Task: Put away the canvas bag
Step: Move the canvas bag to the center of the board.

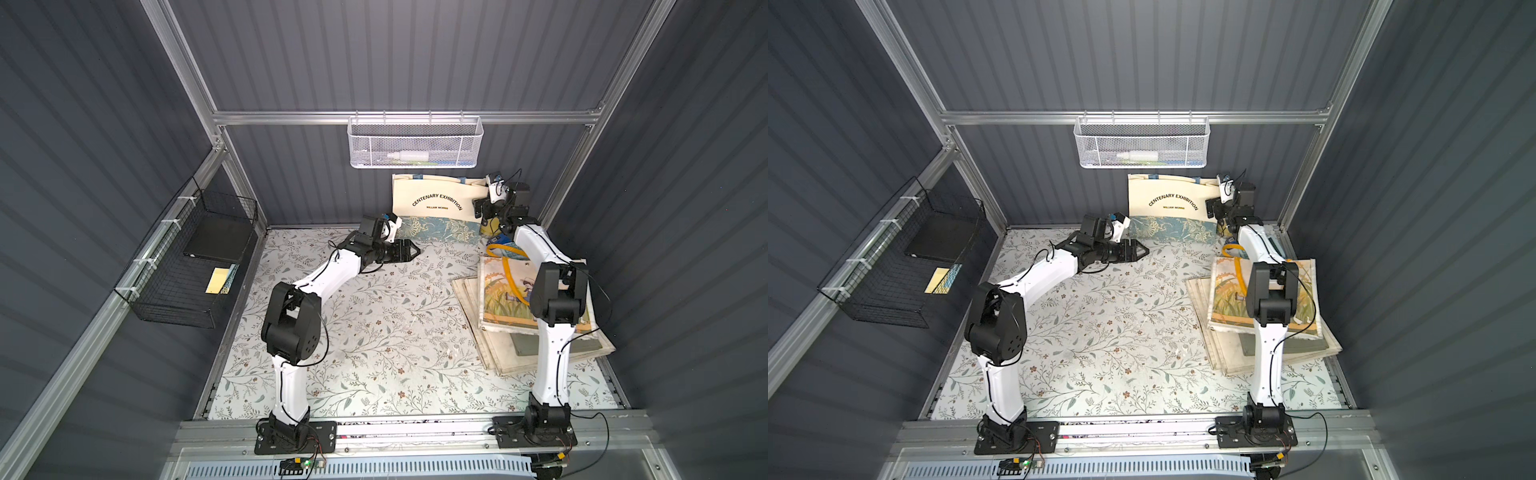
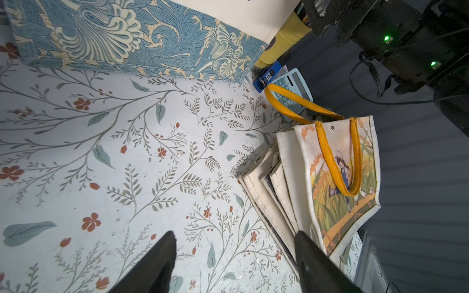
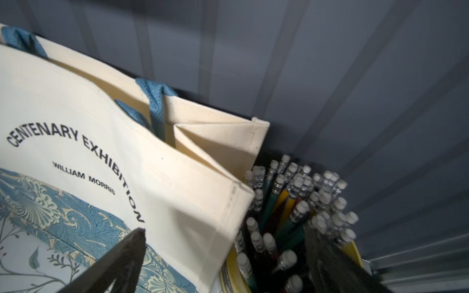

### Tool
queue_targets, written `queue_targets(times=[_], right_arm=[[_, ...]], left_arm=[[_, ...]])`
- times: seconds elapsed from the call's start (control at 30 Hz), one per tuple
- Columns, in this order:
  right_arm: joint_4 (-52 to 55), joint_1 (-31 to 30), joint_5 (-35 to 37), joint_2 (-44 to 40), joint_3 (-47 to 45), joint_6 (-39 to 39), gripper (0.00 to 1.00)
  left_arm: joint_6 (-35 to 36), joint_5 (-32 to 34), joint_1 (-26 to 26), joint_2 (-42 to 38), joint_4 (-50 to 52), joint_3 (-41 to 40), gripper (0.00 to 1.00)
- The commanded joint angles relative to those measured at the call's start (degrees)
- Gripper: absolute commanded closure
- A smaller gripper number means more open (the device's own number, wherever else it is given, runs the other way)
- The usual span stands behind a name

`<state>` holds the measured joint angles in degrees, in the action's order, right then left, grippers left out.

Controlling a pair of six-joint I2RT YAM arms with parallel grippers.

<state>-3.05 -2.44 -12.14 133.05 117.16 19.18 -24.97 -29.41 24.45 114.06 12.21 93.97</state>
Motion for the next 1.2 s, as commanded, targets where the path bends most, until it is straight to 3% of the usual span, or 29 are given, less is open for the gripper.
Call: queue_targets(times=[0.0, 0.13, 0.23, 0.37, 0.47, 0.6, 0.7, 0.83, 0.93, 1.07, 1.17], right_arm=[[-0.6, 0.2, -11.8, 1.3, 3.6, 2.9, 0.04], [-1.1, 0.2, -21.0, 1.9, 3.6, 4.6, 0.2], [-0.3, 0.0, -24.2, 2.4, 4.7, 4.4, 0.42], [3.4, -1.2, -29.1, 0.4, 3.3, 5.6, 0.82], [9.5, -2.7, -32.2, -2.7, 0.8, 9.0, 0.98], [16.3, -4.2, -34.7, -9.1, -5.9, 14.2, 1.0], [19.4, -4.2, -38.8, -15.4, -13.3, 17.6, 1.0], [25.6, -4.2, -45.1, -22.3, -20.2, 23.0, 1.0], [31.9, -4.3, -46.4, -25.3, -22.8, 26.4, 1.0], [40.9, -4.9, -47.7, -28.8, -24.7, 31.3, 1.0], [46.9, -5.6, -48.6, -31.4, -26.8, 35.1, 1.0]], left_arm=[[2.0, -1.6, -1.0, 0.9, 0.6, 1.1, 0.26], [3.4, -1.7, -2.2, 0.0, 0.4, 0.2, 0.27], [5.8, -0.2, -4.0, -1.5, 0.4, -0.7, 0.27], [10.3, 2.5, -8.2, -3.8, 0.8, -1.1, 0.28], [12.6, 3.6, -11.8, -5.0, -0.5, -2.0, 0.28], [17.6, 4.9, -15.0, -6.3, -2.9, -3.6, 0.25], [23.3, 5.3, -16.3, -6.7, -6.6, -6.3, 0.17], [27.5, -7.0, -18.5, -5.5, -18.5, -11.2, 0.1], [30.2, -12.7, -20.0, -2.7, -24.2, -12.1, 0.05], [25.2, -20.7, -22.6, 4.7, -32.5, -8.2, 0.05], [18.1, -26.2, -24.0, 10.5, -48.7, -6.9, 0.02]])
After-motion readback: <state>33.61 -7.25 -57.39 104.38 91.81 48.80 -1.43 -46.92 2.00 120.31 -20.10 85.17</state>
